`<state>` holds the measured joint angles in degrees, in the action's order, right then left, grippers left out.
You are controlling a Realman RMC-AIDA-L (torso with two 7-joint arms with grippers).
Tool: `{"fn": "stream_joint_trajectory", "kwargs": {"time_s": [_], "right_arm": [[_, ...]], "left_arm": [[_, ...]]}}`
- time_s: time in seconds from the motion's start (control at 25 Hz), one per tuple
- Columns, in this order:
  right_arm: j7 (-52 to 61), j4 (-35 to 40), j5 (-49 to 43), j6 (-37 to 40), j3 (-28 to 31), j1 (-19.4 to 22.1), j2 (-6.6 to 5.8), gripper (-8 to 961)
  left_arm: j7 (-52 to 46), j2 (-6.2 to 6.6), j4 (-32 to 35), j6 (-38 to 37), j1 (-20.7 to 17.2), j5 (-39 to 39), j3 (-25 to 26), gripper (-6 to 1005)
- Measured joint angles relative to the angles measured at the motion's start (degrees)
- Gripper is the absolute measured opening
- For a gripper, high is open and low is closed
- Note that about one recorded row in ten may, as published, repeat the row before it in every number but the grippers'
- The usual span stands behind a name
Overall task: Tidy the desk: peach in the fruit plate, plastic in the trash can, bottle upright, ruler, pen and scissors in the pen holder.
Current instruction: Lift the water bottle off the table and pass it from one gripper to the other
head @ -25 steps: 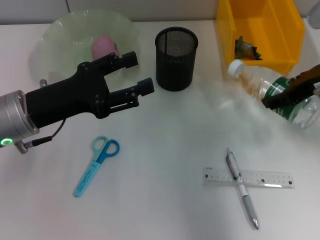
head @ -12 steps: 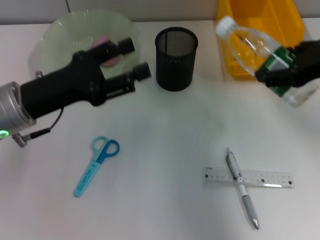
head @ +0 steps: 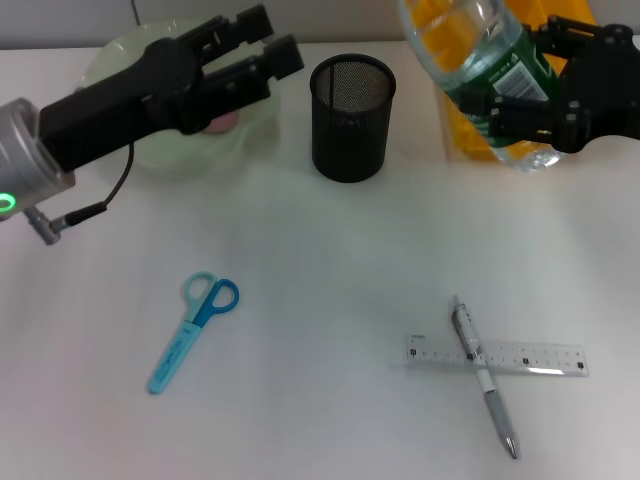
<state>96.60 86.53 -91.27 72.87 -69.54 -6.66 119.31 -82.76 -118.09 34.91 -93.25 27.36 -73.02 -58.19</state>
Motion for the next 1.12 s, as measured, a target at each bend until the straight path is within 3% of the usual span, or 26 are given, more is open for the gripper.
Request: {"fn": "stream_joint_trajectory", "kwargs": {"time_s": [0.04,0.44,1.12], "right_arm": [[-6.8,-4.7,5.8,1.6,0.2,-0.3,-0.06,756],[-24.0,-20.4,17.8,8.6,0.3,-3.1,-0.03,756],[-29.1,-37.7,18.8,10.9,0.3,-13.8,0.30,756]], "left_arm": [[-0.5,0.02,0.0,0.0,0.3,0.0,0.0,798],[-3.2,-0.02,0.6,-0.5,2.1,0.1,0.1,799],[-3.7,-0.42,0.2,-3.8,3.0,1.7,0.1,799]]}}
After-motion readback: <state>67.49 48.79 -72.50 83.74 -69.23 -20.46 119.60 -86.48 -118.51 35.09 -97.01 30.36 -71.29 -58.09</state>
